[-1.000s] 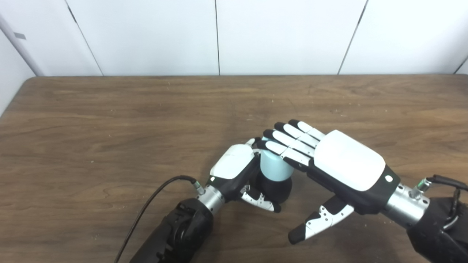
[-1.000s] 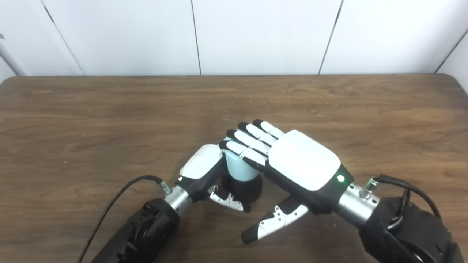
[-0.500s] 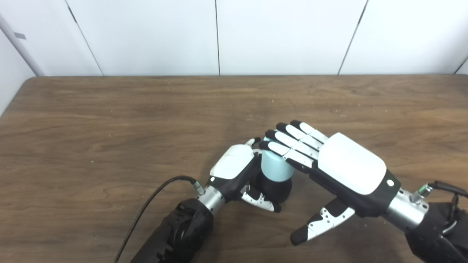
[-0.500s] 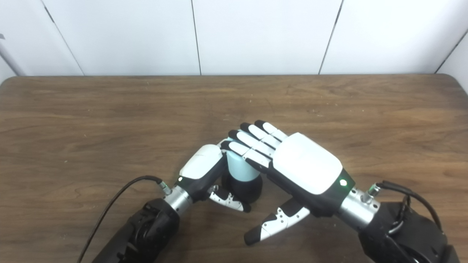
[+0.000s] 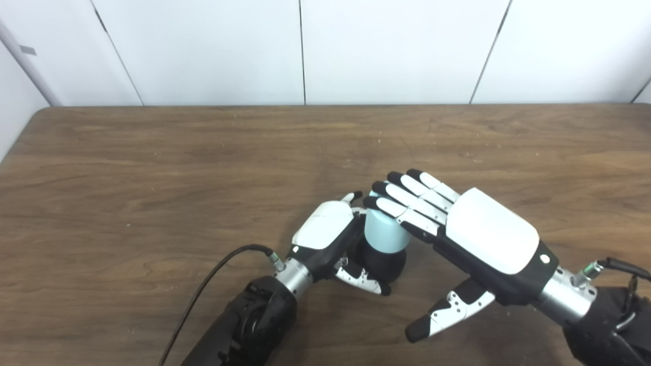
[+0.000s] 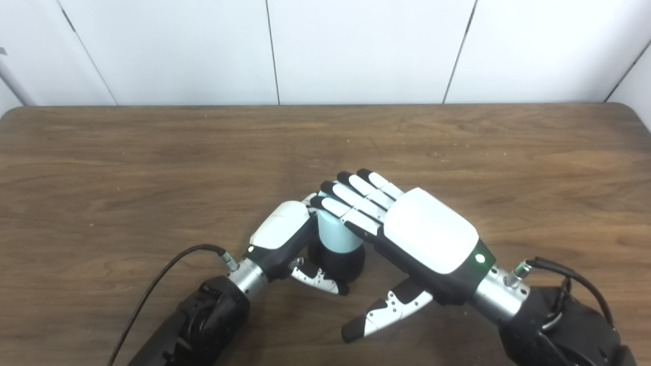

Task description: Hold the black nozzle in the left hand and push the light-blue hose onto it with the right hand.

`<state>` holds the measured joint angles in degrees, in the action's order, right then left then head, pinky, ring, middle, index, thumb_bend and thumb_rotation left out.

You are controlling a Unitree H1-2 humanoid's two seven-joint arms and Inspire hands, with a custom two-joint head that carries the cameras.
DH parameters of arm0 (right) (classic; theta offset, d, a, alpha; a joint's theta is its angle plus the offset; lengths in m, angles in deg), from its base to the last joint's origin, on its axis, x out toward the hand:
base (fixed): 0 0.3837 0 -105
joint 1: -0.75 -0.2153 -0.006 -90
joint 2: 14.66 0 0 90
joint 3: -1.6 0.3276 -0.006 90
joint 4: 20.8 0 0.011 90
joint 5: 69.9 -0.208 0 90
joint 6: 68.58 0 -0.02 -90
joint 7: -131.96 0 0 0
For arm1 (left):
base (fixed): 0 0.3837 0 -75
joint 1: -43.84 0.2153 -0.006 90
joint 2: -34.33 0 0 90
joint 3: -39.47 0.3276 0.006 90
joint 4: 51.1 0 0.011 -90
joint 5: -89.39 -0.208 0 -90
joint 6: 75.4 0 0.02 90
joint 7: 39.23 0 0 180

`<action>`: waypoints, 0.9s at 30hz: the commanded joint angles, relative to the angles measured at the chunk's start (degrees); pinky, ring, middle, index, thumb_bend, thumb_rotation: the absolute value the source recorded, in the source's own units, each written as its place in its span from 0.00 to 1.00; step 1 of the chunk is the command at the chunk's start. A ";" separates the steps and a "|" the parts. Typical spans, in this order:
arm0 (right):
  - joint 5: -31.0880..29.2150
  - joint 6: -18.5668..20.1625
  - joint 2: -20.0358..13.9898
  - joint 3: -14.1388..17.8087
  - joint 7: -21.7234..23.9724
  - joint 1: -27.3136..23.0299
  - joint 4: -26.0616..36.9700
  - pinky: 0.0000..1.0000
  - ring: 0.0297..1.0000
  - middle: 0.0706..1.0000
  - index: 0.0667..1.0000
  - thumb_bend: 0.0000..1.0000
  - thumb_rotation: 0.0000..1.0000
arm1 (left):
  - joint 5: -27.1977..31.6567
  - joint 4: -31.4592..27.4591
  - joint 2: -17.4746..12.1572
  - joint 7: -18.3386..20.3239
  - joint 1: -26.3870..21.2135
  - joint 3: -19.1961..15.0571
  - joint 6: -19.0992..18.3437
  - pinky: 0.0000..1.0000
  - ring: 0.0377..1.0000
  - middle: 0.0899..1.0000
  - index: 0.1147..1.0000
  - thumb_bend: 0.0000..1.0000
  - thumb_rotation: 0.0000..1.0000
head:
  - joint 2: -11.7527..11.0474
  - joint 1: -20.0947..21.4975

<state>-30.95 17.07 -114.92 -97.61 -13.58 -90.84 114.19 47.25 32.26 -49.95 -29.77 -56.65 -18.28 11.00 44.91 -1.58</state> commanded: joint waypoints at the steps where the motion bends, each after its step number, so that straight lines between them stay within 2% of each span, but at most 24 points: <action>1: -0.14 1.17 -2.25 -0.43 2.96 2.09 -1.73 1.00 0.97 0.96 0.94 0.65 1.00 | -0.44 2.77 -0.81 4.43 1.89 1.33 -1.92 1.00 0.66 0.42 0.42 0.52 0.00 | 0.13 0.11; 12: -0.02 1.09 -1.69 -0.44 1.45 2.83 -2.07 1.00 0.97 0.97 0.94 0.65 1.00 | 0.13 2.60 -0.95 4.59 2.05 1.10 -1.85 1.00 0.66 0.40 0.43 0.52 0.00 | 0.28 0.57; 21: 0.28 1.71 0.01 -2.47 0.26 2.50 -3.87 1.00 0.99 0.99 0.95 0.63 1.00 | 0.87 2.08 -1.40 4.84 2.27 0.68 -1.81 1.00 0.66 0.41 0.43 0.52 0.00 | 0.46 1.28; 27: 0.25 1.94 0.01 -3.38 -0.15 2.47 -4.81 1.00 1.00 1.00 0.96 0.63 1.00 | 1.26 1.61 -1.78 5.09 2.37 0.52 -1.67 1.00 0.66 0.41 0.43 0.52 0.00 | 0.60 1.45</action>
<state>-31.14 17.63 -114.12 -99.66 -16.95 -89.99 111.48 48.85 32.24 -50.09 -29.50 -56.39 -19.03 11.01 45.44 -0.09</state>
